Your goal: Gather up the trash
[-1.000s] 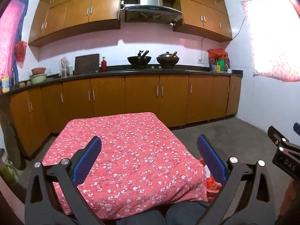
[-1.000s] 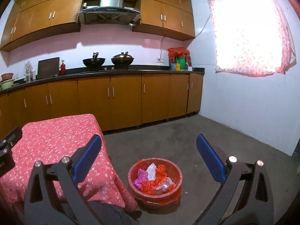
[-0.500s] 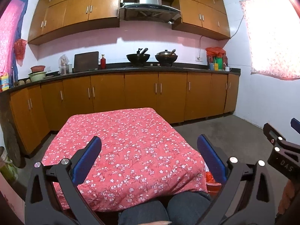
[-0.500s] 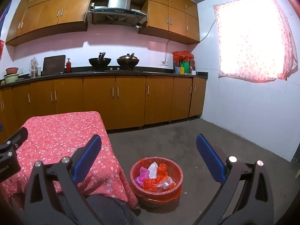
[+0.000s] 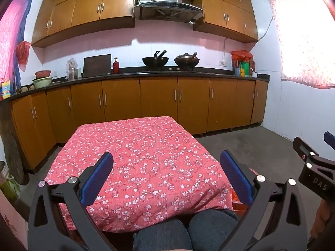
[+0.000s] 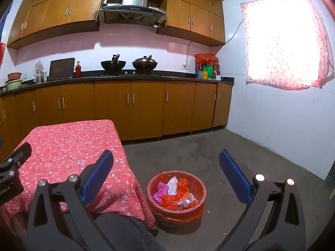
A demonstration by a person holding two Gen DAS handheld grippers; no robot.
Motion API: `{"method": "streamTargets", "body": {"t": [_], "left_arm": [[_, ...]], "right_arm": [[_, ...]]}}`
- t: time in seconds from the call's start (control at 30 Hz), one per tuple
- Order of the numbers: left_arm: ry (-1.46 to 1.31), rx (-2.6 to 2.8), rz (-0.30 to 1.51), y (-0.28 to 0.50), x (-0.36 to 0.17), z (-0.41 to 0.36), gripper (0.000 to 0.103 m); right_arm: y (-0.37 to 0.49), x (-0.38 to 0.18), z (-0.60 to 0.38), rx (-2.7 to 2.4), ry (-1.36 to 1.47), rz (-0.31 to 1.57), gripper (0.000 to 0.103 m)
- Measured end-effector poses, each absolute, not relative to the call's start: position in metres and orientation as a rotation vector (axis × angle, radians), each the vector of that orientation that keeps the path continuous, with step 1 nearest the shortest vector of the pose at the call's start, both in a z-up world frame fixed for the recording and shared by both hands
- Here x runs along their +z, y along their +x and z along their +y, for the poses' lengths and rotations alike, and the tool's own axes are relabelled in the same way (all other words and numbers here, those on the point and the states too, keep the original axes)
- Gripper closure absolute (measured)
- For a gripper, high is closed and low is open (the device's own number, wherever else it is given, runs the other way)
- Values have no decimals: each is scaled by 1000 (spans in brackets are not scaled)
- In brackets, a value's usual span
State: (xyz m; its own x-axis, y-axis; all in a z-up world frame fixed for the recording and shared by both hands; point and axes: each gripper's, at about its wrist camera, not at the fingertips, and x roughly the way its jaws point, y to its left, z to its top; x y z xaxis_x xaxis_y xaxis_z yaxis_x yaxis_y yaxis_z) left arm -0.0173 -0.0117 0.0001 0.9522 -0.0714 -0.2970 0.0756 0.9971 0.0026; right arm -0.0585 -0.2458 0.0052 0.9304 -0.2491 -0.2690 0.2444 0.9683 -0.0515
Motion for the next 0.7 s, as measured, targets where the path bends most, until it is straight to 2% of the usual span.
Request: {"method": "streamTargets", "body": {"t": [0.7], "left_arm": [[-1, -69, 311, -19, 0, -8, 2]], "right_arm": [[-57, 1, -245, -239, -9, 289, 4]]}}
